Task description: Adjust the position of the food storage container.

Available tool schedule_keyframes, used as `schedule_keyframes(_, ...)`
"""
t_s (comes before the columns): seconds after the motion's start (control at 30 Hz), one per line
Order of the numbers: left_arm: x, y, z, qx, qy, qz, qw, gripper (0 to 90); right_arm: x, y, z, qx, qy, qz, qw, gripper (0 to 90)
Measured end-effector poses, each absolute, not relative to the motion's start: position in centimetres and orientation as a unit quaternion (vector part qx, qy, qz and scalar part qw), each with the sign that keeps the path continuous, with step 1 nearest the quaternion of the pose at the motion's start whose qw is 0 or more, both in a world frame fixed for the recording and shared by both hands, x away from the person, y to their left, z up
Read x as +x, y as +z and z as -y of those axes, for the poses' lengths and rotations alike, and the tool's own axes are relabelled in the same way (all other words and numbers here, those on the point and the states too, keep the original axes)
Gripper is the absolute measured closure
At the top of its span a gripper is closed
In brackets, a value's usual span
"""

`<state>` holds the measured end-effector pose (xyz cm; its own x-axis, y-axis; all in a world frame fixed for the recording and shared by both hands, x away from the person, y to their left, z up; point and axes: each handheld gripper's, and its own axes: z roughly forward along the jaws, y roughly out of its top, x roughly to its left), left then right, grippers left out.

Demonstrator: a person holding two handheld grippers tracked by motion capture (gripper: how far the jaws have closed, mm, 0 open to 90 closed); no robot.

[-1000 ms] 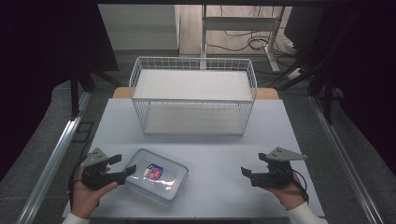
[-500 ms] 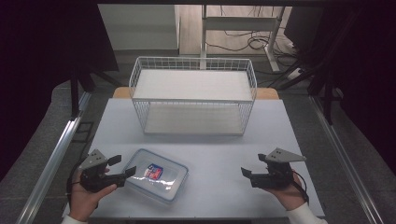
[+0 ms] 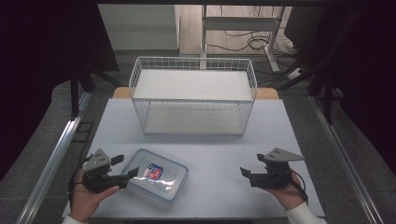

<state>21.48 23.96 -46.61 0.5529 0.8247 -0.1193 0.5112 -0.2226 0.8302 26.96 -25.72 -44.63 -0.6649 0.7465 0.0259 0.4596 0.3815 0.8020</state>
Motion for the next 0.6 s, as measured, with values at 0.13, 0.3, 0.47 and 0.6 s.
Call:
schedule_keyframes(0.13, 21.1, -46.1, -23.5, 0.768, 0.176, -0.426, 0.445, 24.5, 27.0, -44.7, 25.7, 0.374, 0.413, -0.812, 0.173, 18.6)
schedule_keyframes(0.3, 20.7, -45.8, -22.3, 0.791, 0.159, -0.389, 0.446, 32.1, 26.8, -44.9, 25.5, 0.369, 0.411, -0.816, 0.17, 19.1)
schedule_keyframes(0.47, 20.5, -45.6, -21.4, 0.812, 0.147, -0.361, 0.434, 42.4, 27.2, -45.2, 25.1, 0.369, 0.405, -0.82, 0.165, 19.1)
schedule_keyframes(0.6, 20.0, -45.3, -20.2, 0.839, 0.116, -0.326, 0.421, 57.0, 27.1, -45.3, 24.9, 0.368, 0.399, -0.823, 0.165, 19.1)
